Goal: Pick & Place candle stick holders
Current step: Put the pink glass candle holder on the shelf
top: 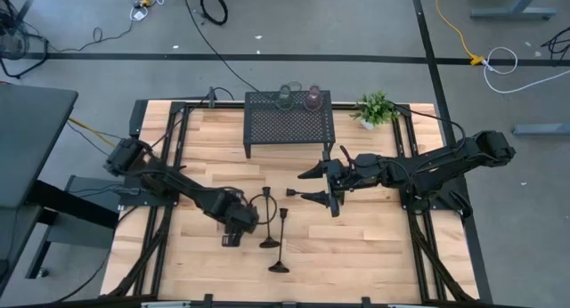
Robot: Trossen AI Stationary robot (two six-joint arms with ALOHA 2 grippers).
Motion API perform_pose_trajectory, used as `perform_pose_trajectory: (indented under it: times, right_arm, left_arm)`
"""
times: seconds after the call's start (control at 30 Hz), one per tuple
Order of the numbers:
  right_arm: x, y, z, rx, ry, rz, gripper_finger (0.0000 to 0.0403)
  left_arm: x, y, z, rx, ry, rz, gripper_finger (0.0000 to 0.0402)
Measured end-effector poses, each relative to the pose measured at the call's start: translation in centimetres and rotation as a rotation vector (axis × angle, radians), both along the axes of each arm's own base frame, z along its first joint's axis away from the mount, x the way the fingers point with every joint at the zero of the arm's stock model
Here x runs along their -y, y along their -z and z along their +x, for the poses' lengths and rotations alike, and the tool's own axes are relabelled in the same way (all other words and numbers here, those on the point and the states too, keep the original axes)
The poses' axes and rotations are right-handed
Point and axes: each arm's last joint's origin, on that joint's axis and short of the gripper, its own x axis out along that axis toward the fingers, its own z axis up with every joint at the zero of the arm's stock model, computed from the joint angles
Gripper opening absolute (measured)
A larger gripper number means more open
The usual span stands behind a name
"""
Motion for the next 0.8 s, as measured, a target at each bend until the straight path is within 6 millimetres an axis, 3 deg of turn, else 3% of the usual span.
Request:
perform_pose_trajectory:
  times: [0.13,0.33,0.63,0.8]
  right_arm:
    - [0.0,0.0,0.0,-0.001,0.0,0.0,0.0286]
    - [0.0,0.0,0.0,-0.001,0.0,-0.001,0.0286]
    - [0.0,0.0,0.0,-0.004,0.003,-0.002,0.0286]
    - [0.0,0.0,0.0,-0.004,0.01,-0.003,0.0286]
  left_arm:
    - [0.0,-1.7,-0.9,0.037,-0.015,0.028,0.0136]
    - [-0.1,-6.0,-2.5,0.241,-0.021,0.084,0.0136]
    - [-3.0,-14.1,-7.1,0.65,-0.086,0.215,0.0136]
    - [-4.6,-17.4,-9.7,0.851,-0.107,0.299,0.0136]
